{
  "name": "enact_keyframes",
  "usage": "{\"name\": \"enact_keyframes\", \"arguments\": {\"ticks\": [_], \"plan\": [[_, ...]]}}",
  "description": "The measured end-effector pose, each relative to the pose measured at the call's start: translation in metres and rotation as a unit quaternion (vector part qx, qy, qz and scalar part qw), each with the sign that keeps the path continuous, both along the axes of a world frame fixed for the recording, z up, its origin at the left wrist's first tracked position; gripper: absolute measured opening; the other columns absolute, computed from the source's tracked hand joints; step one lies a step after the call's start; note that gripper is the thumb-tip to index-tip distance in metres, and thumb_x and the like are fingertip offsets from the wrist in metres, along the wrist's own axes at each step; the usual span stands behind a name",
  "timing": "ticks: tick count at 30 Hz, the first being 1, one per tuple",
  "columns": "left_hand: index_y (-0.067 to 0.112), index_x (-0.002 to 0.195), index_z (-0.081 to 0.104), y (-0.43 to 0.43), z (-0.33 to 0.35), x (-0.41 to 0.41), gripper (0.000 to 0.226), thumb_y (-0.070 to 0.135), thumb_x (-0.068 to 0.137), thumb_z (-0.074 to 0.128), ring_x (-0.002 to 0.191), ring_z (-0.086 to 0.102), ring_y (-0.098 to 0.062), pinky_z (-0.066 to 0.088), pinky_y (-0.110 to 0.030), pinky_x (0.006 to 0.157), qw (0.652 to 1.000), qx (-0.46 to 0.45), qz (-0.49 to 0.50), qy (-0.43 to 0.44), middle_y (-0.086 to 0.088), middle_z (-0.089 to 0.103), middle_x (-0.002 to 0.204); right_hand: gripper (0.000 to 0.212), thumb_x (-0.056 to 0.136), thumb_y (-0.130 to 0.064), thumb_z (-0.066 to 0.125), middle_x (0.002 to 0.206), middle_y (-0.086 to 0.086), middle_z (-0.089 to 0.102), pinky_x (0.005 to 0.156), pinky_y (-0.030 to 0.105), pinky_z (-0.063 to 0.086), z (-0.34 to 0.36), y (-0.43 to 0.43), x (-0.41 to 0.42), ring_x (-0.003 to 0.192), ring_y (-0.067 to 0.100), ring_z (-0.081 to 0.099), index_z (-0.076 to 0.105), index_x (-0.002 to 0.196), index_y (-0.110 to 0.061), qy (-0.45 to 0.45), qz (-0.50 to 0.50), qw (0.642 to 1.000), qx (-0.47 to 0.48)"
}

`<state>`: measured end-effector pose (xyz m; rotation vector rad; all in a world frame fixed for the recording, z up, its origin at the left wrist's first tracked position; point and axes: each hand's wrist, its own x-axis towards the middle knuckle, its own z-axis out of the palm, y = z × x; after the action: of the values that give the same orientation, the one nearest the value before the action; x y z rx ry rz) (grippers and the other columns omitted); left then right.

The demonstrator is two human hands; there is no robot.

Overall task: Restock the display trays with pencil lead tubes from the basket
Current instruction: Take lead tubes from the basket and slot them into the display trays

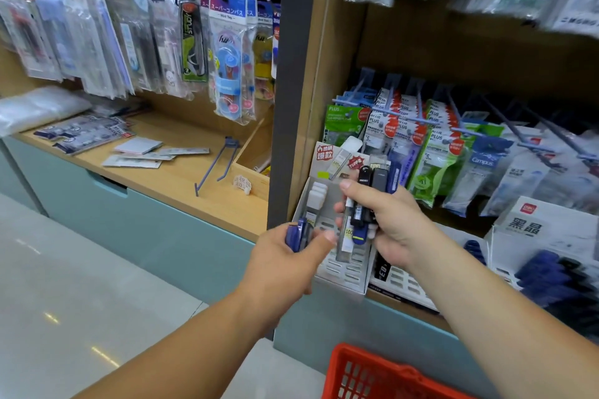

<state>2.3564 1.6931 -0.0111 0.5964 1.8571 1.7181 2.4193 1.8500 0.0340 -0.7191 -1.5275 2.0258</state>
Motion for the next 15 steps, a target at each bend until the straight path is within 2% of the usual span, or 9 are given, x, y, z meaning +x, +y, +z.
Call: {"name": "enact_keyframes", "arguments": {"ticks": [3,6,8,11,13,15], "plan": [[0.015,0.097,0.071,0.008,0.005,0.014,0.024,0.033,0.087,0.082,0.045,0.047,-0.006,0.045,-0.021,0.046,0.999,0.004,-0.034,0.010,-0.008,0.070,0.073,0.013,0.086,-0.009,0.079,0.073,0.009,0.072,0.066,0.045,0.064,-0.001,-0.003,0.003,0.074,0.023,0.073,0.073,0.097,-0.010,0.006,-0.007,1.000,-0.010],[0.012,0.095,0.071,0.013,0.001,0.010,0.020,0.027,0.088,0.081,0.046,0.049,-0.007,0.046,-0.019,0.047,0.999,-0.018,-0.024,0.035,-0.005,0.064,0.068,0.014,0.086,-0.013,0.080,0.070,0.009,0.071,0.069,0.047,0.063,-0.002,-0.001,0.004,0.070,0.023,0.072,0.073,0.098,-0.009,-0.004,-0.016,1.000,0.011],[0.015,0.095,0.070,0.016,-0.001,0.011,0.015,0.028,0.092,0.076,0.051,0.052,-0.011,0.049,-0.021,0.049,0.996,-0.036,-0.045,0.065,-0.014,0.069,0.078,0.019,0.085,-0.014,0.081,0.072,0.009,0.071,0.068,0.048,0.064,-0.004,0.000,0.006,0.072,0.024,0.073,0.073,0.101,-0.007,-0.003,-0.021,1.000,0.015],[0.015,0.096,0.068,0.018,-0.006,0.010,0.011,0.026,0.096,0.071,0.055,0.052,-0.013,0.052,-0.025,0.051,0.993,-0.048,-0.040,0.100,-0.018,0.071,0.088,0.021,0.085,-0.014,0.082,0.077,0.008,0.074,0.055,0.038,0.061,-0.007,0.001,0.002,0.073,0.024,0.074,0.074,0.104,-0.009,0.000,-0.048,0.999,0.003],[0.015,0.095,0.067,0.017,-0.008,0.004,0.011,0.026,0.096,0.070,0.057,0.054,-0.017,0.054,-0.032,0.056,0.991,-0.056,-0.022,0.123,-0.017,0.072,0.087,0.024,0.085,-0.016,0.083,0.079,0.007,0.075,0.044,0.027,0.052,-0.009,0.007,-0.003,0.064,0.020,0.071,0.074,0.106,-0.010,-0.007,-0.107,0.994,-0.014],[0.018,0.093,0.068,0.014,-0.009,-0.002,0.010,0.027,0.097,0.070,0.067,0.064,-0.025,0.058,-0.034,0.061,0.991,-0.057,-0.006,0.124,-0.013,0.073,0.085,0.027,0.086,-0.017,0.083,0.072,0.008,0.070,0.045,0.028,0.051,-0.009,0.016,-0.004,0.054,0.020,0.063,0.072,0.107,-0.004,-0.012,-0.151,0.988,-0.019]]}}
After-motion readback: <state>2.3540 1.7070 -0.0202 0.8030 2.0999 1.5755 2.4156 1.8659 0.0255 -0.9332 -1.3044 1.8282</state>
